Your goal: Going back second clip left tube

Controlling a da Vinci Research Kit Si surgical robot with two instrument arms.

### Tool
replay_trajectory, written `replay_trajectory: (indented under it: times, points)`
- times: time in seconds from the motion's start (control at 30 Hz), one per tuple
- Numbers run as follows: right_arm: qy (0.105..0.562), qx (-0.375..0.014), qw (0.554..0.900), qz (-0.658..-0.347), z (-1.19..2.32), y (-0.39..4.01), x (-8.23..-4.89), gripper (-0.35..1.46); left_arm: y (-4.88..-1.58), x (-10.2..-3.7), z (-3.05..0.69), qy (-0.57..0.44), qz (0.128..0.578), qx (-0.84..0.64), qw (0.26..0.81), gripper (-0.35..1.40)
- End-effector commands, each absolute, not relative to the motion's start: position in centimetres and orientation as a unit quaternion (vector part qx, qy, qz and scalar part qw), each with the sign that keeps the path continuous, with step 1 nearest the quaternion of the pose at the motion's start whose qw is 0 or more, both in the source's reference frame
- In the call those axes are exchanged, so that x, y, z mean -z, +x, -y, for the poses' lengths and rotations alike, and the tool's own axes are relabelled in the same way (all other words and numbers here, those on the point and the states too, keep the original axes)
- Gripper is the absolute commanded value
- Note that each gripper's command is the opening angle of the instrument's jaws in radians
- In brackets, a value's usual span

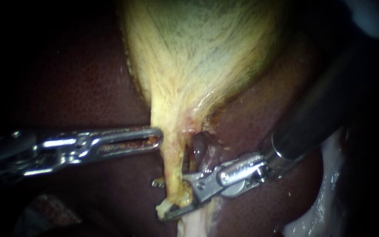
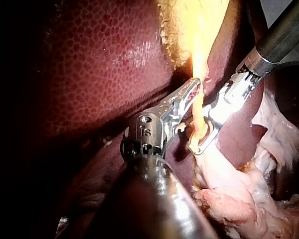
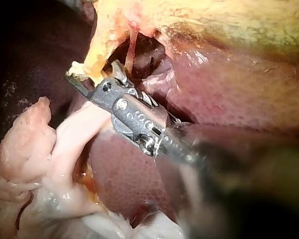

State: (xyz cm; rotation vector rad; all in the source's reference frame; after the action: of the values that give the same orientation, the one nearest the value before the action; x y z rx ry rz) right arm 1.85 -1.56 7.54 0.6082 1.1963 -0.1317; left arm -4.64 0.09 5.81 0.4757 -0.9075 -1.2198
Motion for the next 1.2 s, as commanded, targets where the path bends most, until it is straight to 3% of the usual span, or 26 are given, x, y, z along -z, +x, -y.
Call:
replay_trajectory:
  times: [0.03, 0.63, 1.0, 1.2]
  points:
    - [0.283, 0.061, 0.781, -0.554, 1.56, 1.86, -7.53, 0.6, -4.64, -5.82, -0.09, 0.213, 0.407, 0.547, 0.699, -0.35]
    - [0.294, 0.081, 0.773, -0.557, 1.6, 1.81, -7.43, 0.6, -4.62, -5.83, -0.1, 0.214, 0.407, 0.547, 0.699, -0.35]
    - [0.238, 0.021, 0.798, -0.554, 1.05, 1.49, -7.61, 0.6, -4.62, -5.82, -0.1, 0.214, 0.407, 0.547, 0.699, -0.35]
    - [0.232, 0.007, 0.801, -0.551, 1.03, 1.32, -7.51, 0.6, -4.61, -5.82, -0.1, 0.214, 0.407, 0.547, 0.699, -0.35]
